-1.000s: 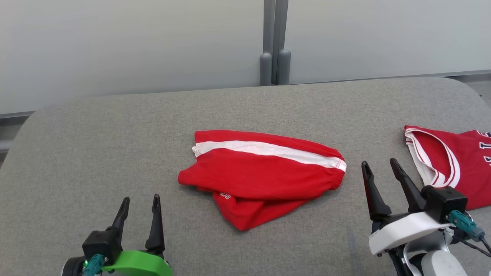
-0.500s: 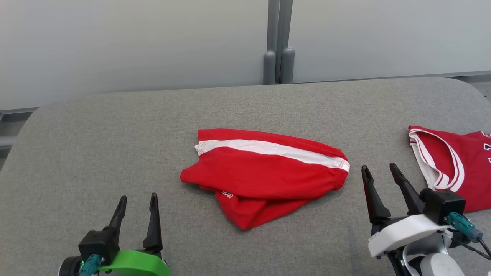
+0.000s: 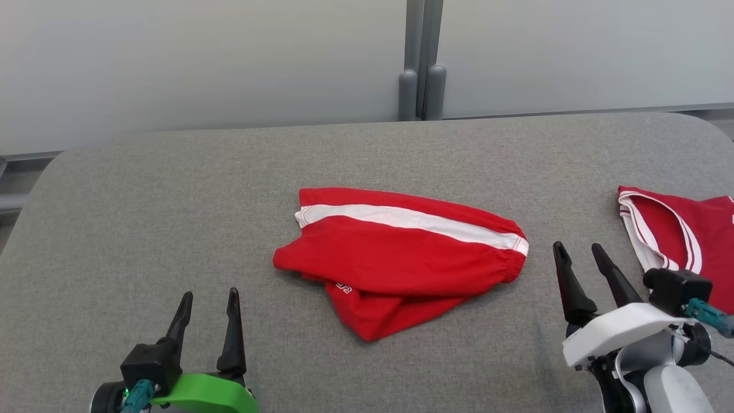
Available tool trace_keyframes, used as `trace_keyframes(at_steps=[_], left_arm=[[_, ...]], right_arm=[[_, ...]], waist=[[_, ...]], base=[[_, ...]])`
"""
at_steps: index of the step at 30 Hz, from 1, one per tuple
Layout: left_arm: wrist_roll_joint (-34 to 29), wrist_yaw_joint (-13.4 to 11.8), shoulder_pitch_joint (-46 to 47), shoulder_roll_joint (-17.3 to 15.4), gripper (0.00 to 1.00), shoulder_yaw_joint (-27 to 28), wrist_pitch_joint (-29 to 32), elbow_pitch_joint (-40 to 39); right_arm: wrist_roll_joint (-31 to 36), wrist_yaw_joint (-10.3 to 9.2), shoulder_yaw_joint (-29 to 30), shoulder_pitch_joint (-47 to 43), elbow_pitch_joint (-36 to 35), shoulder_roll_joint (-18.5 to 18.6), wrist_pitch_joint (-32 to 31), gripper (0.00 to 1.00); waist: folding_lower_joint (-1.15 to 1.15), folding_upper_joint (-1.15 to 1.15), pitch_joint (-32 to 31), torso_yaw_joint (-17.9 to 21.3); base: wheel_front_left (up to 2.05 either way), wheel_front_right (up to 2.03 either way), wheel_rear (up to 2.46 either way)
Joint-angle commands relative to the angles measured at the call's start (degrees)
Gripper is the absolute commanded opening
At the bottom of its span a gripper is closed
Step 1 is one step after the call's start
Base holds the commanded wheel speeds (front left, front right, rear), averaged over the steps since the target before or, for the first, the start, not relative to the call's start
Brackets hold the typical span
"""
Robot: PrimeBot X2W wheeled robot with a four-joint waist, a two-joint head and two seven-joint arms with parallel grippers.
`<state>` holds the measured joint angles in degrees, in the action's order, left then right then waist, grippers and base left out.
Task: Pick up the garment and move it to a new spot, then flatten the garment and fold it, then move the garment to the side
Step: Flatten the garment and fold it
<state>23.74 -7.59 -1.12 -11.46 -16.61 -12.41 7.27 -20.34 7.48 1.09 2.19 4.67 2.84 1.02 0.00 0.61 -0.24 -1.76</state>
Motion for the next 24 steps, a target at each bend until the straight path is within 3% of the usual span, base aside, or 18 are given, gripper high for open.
trace_keyframes(at_steps=[1, 10, 24], left_arm=[[0.2, -0.3, 0.6, -0.2, 1.00, 0.0, -0.1, -0.3], [-0.1, -0.2, 2.5, 0.3, 1.00, -0.6, -0.5, -0.3], [-0.3, 0.3, 5.8, 1.6, 1.00, -0.9, -1.7, 1.5]], right_arm=[[-0.3, 0.02, 1.2, 1.4, 0.8, 0.2, -1.2, 1.00], [-7.5, 0.02, 5.5, 8.3, 8.1, 1.1, -9.3, 1.00], [-15.1, 0.02, 3.5, 16.1, 19.5, 5.6, -17.0, 1.00]], waist=[[0.00, -0.61, 0.5, -0.4], [0.00, -0.61, 4.0, -2.4], [0.00, -0.61, 9.3, -6.1]], base=[[0.00, 0.00, 0.00], [0.00, 0.00, 0.00], [0.00, 0.00, 0.00]])
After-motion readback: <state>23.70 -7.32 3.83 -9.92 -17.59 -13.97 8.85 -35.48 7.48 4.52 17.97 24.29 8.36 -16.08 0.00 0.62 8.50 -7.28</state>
